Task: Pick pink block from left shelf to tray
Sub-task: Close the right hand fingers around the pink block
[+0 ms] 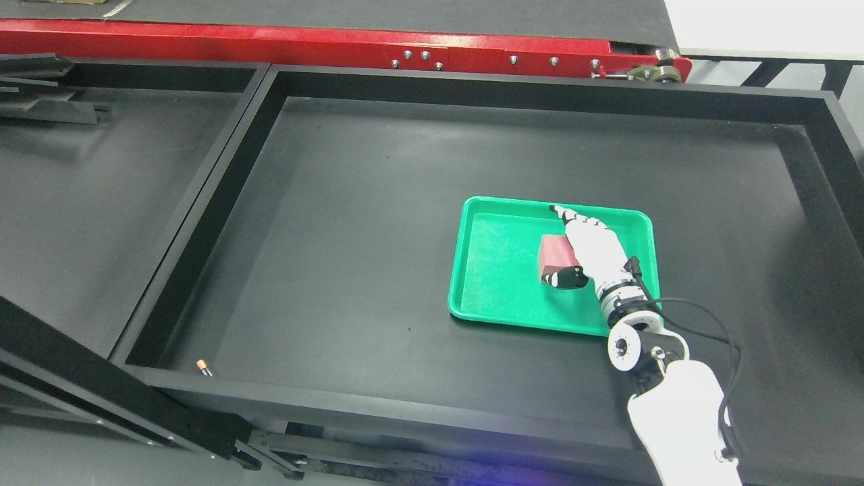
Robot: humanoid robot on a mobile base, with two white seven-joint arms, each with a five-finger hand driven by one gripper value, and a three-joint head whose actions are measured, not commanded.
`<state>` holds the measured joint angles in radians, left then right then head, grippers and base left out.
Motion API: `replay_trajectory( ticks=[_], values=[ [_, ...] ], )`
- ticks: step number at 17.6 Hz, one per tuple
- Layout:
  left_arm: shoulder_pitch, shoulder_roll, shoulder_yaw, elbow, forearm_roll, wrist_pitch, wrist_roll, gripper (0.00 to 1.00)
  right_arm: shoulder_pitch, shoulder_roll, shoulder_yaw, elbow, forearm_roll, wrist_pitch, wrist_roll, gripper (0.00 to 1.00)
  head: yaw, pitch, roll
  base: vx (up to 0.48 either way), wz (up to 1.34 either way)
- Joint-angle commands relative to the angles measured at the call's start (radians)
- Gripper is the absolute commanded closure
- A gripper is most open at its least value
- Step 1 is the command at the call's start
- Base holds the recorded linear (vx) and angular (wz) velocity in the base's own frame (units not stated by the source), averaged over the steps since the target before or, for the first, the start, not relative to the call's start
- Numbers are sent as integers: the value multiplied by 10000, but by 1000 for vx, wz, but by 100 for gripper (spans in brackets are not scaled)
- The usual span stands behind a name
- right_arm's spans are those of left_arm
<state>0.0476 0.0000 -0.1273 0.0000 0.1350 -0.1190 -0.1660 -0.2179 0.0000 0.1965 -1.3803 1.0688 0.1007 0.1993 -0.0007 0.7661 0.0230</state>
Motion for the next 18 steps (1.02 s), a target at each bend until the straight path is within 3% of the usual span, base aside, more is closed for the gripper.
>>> replay_trajectory(
  ticks=[1,8,10,13,18],
  values=[
    [0,175,0,-175,0,9,3,0,-843,-174,-32,412,-43,6,47,11,0,0,0,48,0],
    [0,175,0,-175,0,-6,3,0,-843,-174,-48,642,-43,512,385,12,0,0,0,35,0],
    [0,175,0,-175,0,-6,3,0,-843,-174,-33,657,-12,512,385,17,0,0,0,20,0],
    [0,175,0,-175,0,-6,3,0,-843,-174,29,657,80,466,339,31,0,0,0,13,0],
    [0,175,0,-175,0,-6,3,0,-828,-174,29,642,80,53,339,68,0,0,0,0,0]
  ],
)
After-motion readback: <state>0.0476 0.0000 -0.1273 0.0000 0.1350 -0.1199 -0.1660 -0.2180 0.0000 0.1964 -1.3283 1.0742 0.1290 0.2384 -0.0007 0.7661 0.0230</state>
